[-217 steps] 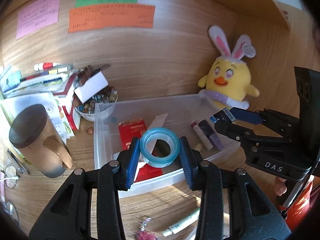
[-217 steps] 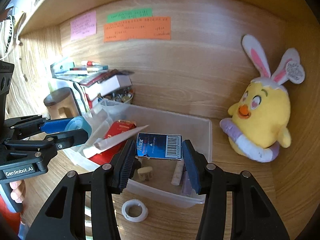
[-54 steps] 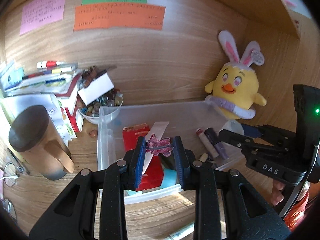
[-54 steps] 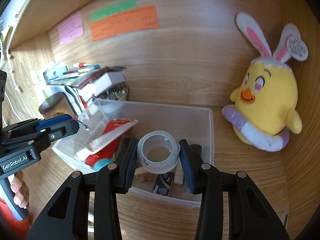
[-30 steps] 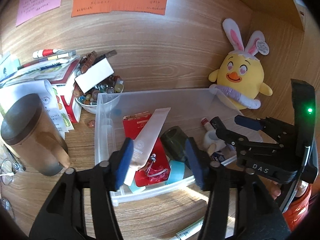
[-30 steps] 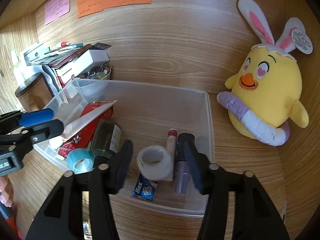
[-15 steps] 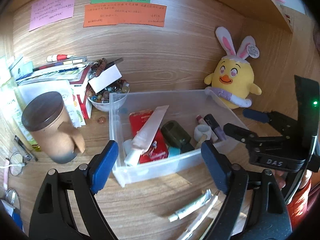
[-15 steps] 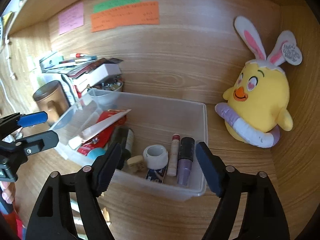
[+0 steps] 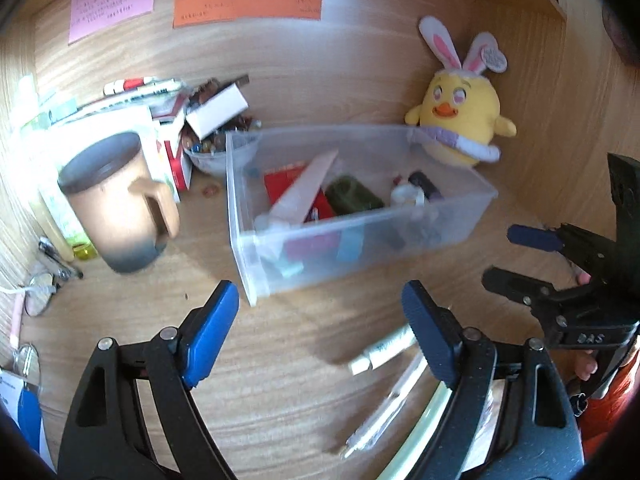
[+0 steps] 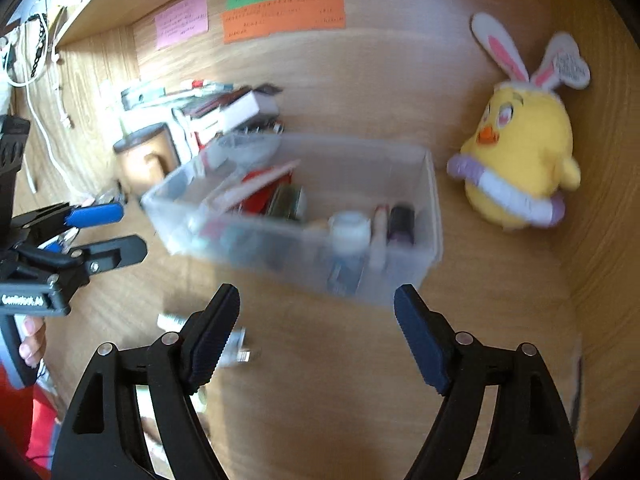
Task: Organize objects
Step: 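Release the pink charm and white tape roll into the box, opening both tools, then grasp the white toothpaste tube with the left tool while the right tool grasps the pink bracelet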
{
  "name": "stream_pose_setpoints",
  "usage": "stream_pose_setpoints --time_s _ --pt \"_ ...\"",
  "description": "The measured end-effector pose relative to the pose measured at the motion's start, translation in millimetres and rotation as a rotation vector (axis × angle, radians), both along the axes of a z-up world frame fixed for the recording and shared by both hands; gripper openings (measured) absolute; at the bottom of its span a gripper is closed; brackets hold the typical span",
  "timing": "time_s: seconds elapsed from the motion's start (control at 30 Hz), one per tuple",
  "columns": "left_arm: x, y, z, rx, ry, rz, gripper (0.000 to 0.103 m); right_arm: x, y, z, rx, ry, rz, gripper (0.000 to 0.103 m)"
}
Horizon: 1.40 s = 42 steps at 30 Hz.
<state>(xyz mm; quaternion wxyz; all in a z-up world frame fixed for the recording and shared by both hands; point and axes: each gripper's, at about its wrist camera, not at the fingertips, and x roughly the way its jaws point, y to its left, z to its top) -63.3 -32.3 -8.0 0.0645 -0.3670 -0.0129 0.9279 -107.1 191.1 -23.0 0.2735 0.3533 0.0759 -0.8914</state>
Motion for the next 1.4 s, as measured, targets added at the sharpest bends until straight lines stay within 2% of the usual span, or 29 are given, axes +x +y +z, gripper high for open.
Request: stream_pose_setpoints --time_s 0.23,0.37,0.47,0.53,0.67,0.73,0.83,0.87,0.93,1.07,1.17,1.3,1.4 --pt "5 2 -25 -0.012 -0.095 -0.049 0.068 37 6 -28 0.009 -0.075 0.047 0.076" --pt "6 8 -31 0.005 -0.119 -0.095 0.067 54 4 -34 0.003 -0.087 0.096 0.072" --pt "2 14 -34 0.011 -0.133 -0.126 0.067 64 -3 -38 0.0 -0.102 0.141 0.062" --pt "-1 19 -37 0.002 -0.144 -0.14 0.065 68 -8 -43 0.016 -0.11 0.163 0.05" --pt "-8 28 -43 -0.002 -0.167 -0.162 0.061 73 -12 -46 0.037 -0.102 0.178 0.037" --pt "-11 32 -47 0.003 -0.18 -0.175 0.054 74 -11 -46 0.039 -0.101 0.182 0.024" --pt "-14 37 -51 0.003 -0.192 -0.185 0.044 74 -8 -46 0.057 -0.08 0.169 0.013" --pt "-14 38 -51 -0.004 -0.189 -0.181 0.043 74 -7 -47 0.067 -0.073 0.158 0.012" --pt "-15 38 -51 -0.01 -0.188 -0.173 0.033 71 -2 -46 0.081 -0.062 0.136 0.012" --pt "-17 31 -51 0.006 -0.193 -0.137 0.02 56 11 -46 0.093 -0.063 0.062 0.012" --pt "-14 28 -51 0.019 -0.196 -0.111 0.019 40 25 -45 0.104 -0.062 -0.009 0.012" --pt "-5 30 -52 0.0 -0.193 -0.097 0.017 19 42 -45 0.131 -0.052 -0.112 0.012" --pt "-1 33 -52 0.001 -0.201 -0.112 0.017 10 50 -41 0.105 -0.072 -0.132 0.012"
